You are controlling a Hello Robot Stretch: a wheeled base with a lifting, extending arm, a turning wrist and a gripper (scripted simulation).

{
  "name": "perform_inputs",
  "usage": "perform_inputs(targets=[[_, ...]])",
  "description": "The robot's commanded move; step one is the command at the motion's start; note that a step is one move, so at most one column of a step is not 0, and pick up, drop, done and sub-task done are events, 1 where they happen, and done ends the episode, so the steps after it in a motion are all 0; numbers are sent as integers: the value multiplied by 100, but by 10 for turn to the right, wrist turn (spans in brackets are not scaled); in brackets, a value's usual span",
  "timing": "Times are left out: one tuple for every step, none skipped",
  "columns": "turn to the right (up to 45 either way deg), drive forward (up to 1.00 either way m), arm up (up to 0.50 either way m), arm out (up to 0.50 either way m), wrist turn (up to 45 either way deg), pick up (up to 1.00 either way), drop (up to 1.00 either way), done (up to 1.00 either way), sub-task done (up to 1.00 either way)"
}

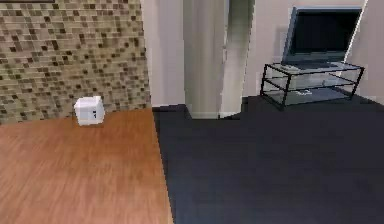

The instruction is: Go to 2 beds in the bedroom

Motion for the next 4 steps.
perform_inputs(targets=[[-450,0,0,0,0,0,0,0,0],[-450,0,0,0,0,0,0,0,0],[-120,0,0,0,0,0,0,0,0],[0,100,0,0,0,0,0,0,0]])
